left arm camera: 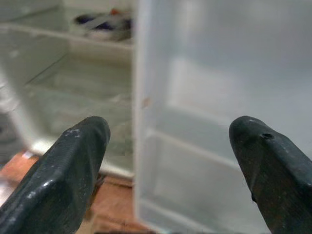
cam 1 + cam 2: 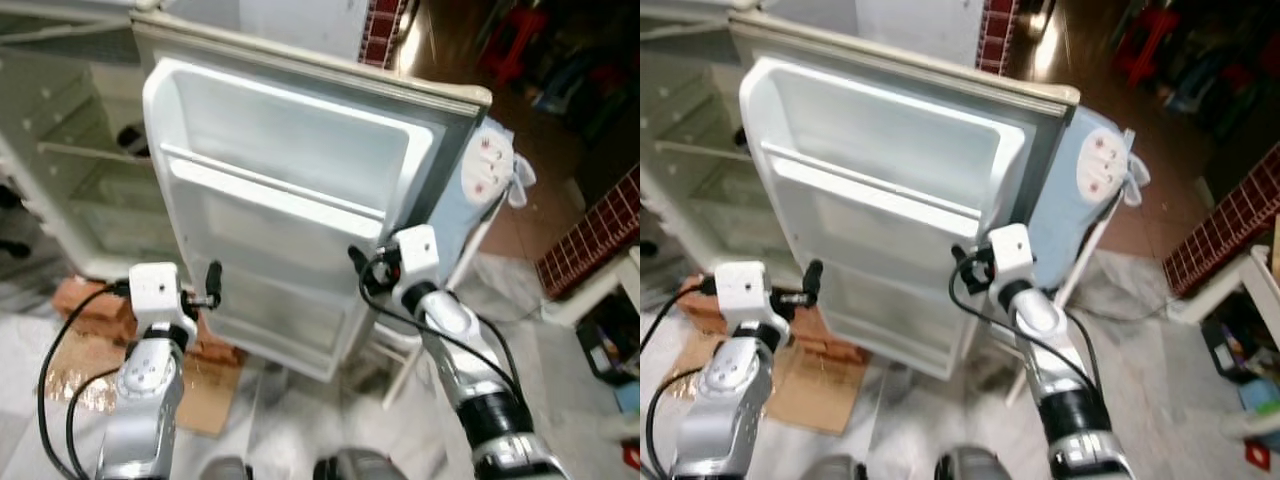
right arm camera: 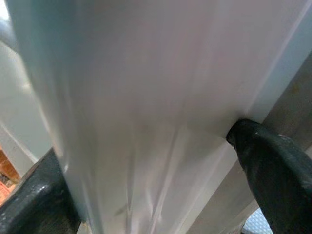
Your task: Restocking fridge
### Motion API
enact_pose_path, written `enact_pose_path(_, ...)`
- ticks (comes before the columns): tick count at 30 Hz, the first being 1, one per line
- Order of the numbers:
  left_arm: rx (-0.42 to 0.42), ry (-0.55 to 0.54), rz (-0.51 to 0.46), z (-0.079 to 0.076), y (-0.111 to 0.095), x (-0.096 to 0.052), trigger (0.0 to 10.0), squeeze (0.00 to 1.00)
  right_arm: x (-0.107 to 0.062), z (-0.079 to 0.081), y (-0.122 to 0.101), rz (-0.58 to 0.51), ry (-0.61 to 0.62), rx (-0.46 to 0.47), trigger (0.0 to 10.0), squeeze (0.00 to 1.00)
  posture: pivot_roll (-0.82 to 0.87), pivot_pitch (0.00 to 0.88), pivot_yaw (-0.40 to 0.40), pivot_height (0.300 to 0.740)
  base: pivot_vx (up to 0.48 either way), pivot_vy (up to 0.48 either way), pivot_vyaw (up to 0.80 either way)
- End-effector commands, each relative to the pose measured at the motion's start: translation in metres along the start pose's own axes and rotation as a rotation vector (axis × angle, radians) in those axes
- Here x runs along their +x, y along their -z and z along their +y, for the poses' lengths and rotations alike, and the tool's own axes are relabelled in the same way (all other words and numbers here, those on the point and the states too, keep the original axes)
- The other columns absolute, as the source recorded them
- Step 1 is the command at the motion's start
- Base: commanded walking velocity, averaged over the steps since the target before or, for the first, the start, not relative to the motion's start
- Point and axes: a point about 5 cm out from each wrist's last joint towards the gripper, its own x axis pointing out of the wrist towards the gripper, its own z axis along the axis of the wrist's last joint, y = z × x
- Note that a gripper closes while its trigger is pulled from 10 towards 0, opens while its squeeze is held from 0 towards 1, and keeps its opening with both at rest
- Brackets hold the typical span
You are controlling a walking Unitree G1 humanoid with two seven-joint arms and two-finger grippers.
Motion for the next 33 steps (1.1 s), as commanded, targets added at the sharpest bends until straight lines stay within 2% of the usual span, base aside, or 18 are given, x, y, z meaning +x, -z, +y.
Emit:
enact_pose_path(1,-0.005,0.015,0.012,-0.004,0.002,0.000,10.0,0.00,0.004,0.004,-0.011,-0.035,-0.059,-0.018,10.0,0.00,0.06,0.080,-0.082,0.740,0.000,0.000,0.00)
enact_pose_path(2,-0.005,0.015,0.012,-0.004,0.002,0.000,10.0,0.00,0.004,0.004,-0.011,-0.035,-0.059,-0.018,10.0,0.00,0.06,0.080,-0.082,0.740,0.000,0.000,0.00)
enact_pose_path(8,-0.011,0.016,0.020,-0.004,0.002,0.001,10.0,0.00,-0.003,0.007,-0.006,-0.001,-0.253,-0.002,10.0,0.00,0.06,0.085,-0.079,0.740,0.000,0.000,0.00)
enact_pose_path(12,-0.011,0.019,0.021,-0.005,0.002,0.001,10.0,0.00,-0.007,0.009,-0.005,0.008,-0.322,0.000,10.0,0.00,0.06,0.085,-0.079,0.740,0.000,0.000,0.00)
enact_pose_path(14,-0.011,0.022,0.021,-0.005,0.001,0.002,10.0,0.00,-0.013,0.011,-0.006,0.016,-0.418,0.018,10.0,0.00,0.06,0.089,-0.076,0.740,0.000,0.000,0.00)
enact_pose_path(18,-0.012,0.028,0.024,-0.005,0.001,0.002,10.0,0.00,-0.018,0.009,-0.004,0.035,-0.494,0.035,10.0,0.00,0.06,0.091,-0.073,0.740,0.000,0.000,0.00)
enact_pose_path(21,-0.017,0.033,0.029,-0.005,0.001,0.002,10.0,0.00,-0.029,0.000,0.005,0.113,-0.606,0.034,10.0,0.00,0.06,0.091,-0.071,0.740,0.000,0.000,0.00)
enact_pose_path(24,-0.017,0.033,0.030,-0.005,0.001,0.001,10.0,0.00,-0.032,-0.003,0.008,0.140,-0.623,0.028,10.0,0.00,0.06,0.090,-0.071,0.740,0.000,0.000,0.00)
enact_pose_path(26,-0.014,0.037,0.036,-0.005,0.002,0.001,10.0,0.00,-0.042,-0.014,0.020,0.232,-0.667,-0.009,10.0,0.00,0.06,0.091,-0.070,0.740,0.000,0.000,0.00)
enact_pose_path(27,-0.014,0.037,0.036,-0.005,0.002,0.001,10.0,0.00,-0.042,-0.014,0.020,0.232,-0.667,-0.009,10.0,0.00,0.06,0.091,-0.070,0.740,0.000,0.000,0.00)
enact_pose_path(31,-0.014,0.046,0.040,-0.005,0.002,0.000,10.0,0.00,-0.059,-0.034,0.034,0.359,-0.742,-0.066,10.0,0.00,0.07,0.093,-0.069,0.740,0.000,0.000,0.00)
enact_pose_path(32,-0.013,0.046,0.041,-0.004,0.002,0.000,10.0,0.00,-0.062,-0.045,0.037,0.405,-0.738,-0.106,10.0,0.00,0.07,0.094,-0.067,0.740,0.000,0.000,0.00)
enact_pose_path(33,-0.013,0.046,0.041,-0.004,0.002,0.000,10.0,0.00,-0.062,-0.045,0.037,0.405,-0.738,-0.106,10.0,0.00,0.07,0.094,-0.067,0.740,0.000,0.000,0.00)
